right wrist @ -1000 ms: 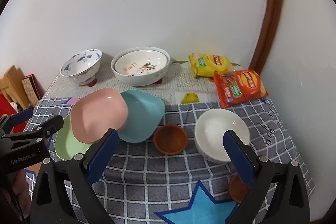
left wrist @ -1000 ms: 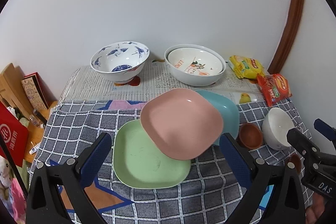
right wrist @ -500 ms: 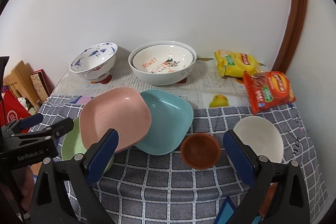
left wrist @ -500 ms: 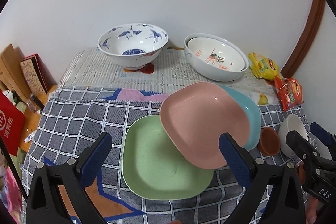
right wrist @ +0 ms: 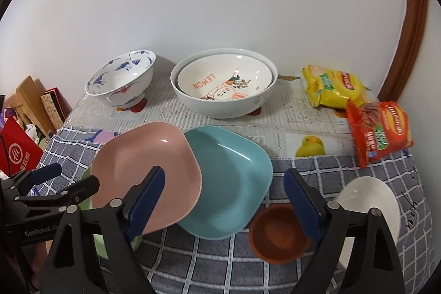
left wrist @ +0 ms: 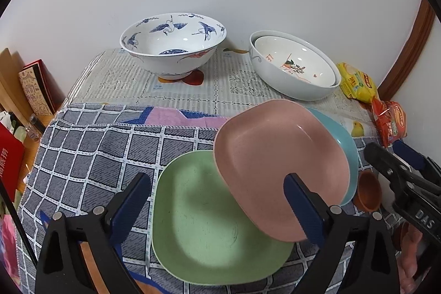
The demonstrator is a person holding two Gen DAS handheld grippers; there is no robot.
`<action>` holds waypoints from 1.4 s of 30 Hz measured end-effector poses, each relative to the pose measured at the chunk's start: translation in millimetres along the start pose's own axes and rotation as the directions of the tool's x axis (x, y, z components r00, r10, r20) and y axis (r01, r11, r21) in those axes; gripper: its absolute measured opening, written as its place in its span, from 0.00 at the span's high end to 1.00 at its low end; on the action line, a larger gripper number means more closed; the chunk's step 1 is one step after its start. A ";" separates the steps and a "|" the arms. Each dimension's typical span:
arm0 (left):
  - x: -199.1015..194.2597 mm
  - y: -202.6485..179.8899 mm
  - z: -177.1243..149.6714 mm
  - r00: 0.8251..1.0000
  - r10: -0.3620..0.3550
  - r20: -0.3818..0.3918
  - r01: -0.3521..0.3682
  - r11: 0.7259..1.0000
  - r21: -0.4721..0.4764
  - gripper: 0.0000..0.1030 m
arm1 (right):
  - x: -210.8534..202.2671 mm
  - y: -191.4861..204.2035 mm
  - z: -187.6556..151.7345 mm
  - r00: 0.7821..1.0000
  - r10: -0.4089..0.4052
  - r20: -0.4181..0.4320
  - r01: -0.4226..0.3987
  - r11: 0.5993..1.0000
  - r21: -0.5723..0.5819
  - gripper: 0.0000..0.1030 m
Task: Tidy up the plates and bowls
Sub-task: 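Move both tools forward toward the rim of the pink square plate, then close both tools on the rim of the pink square plate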
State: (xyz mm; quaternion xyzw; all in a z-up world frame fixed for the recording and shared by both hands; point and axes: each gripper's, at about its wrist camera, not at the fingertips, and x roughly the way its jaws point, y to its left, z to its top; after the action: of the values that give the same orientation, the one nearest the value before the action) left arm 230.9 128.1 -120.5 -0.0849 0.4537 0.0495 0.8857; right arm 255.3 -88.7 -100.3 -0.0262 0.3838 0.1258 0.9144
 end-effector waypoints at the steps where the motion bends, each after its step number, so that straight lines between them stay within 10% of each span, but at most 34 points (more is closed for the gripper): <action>1: 1.5 0.4 0.0 1.000 -0.002 0.000 0.002 1.000 -0.003 0.07 | 4.9 0.5 0.8 1.000 0.004 -0.007 -0.004 1.000 -0.003 0.23; 17: 27.4 -3.1 0.1 1.000 -0.019 -0.025 0.019 1.000 -0.005 0.19 | 63.3 6.9 5.4 0.989 0.117 -0.094 -0.118 0.993 -0.010 0.51; 25: 33.1 -9.4 -1.1 0.999 -0.016 -0.041 0.017 1.000 0.007 0.36 | 76.8 10.0 2.4 0.976 0.169 -0.140 -0.171 0.985 -0.003 0.81; 34: 33.7 -13.8 -6.1 0.998 -0.030 -0.049 0.030 0.999 0.012 0.71 | 70.9 10.7 -4.7 0.971 0.186 -0.150 -0.185 0.982 0.026 0.90; 42: 19.5 -12.1 -7.4 0.999 -0.040 -0.035 0.041 0.999 -0.001 0.82 | 52.5 0.0 -8.9 0.970 0.198 -0.139 -0.187 0.978 0.088 0.92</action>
State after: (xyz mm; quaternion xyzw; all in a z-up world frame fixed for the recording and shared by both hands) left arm 238.4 115.0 -139.3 -0.0948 0.4674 0.0300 0.8784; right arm 284.6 -79.0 -143.8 0.0360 0.4554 0.1974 0.8674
